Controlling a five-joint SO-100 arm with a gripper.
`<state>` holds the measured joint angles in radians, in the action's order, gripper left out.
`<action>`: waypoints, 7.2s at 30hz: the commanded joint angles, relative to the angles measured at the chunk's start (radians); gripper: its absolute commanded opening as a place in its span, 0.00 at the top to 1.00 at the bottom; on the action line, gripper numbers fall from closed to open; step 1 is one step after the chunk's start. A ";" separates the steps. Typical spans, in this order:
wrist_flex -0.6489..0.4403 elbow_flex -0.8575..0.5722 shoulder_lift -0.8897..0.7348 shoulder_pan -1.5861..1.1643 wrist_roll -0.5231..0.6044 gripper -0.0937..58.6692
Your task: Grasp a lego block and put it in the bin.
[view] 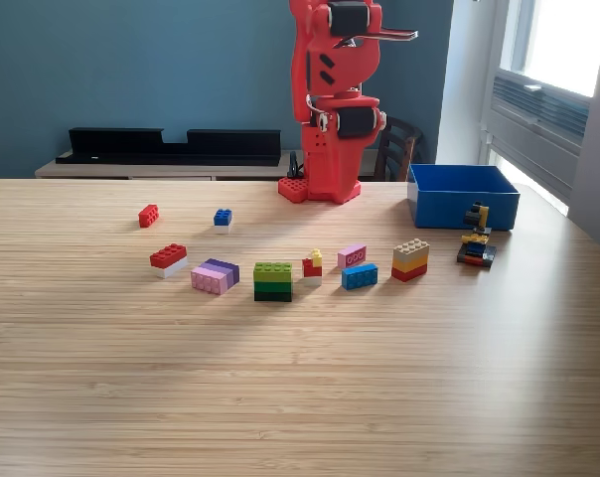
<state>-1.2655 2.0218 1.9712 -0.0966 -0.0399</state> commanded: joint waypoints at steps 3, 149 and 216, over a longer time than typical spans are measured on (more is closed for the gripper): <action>0.078 0.021 0.055 0.176 -0.002 1.00; 0.121 -0.080 0.040 -0.403 -0.285 0.23; -0.032 -0.690 -0.595 -0.571 0.031 1.00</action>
<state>-1.2410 1.4788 1.3039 -0.6611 -0.0445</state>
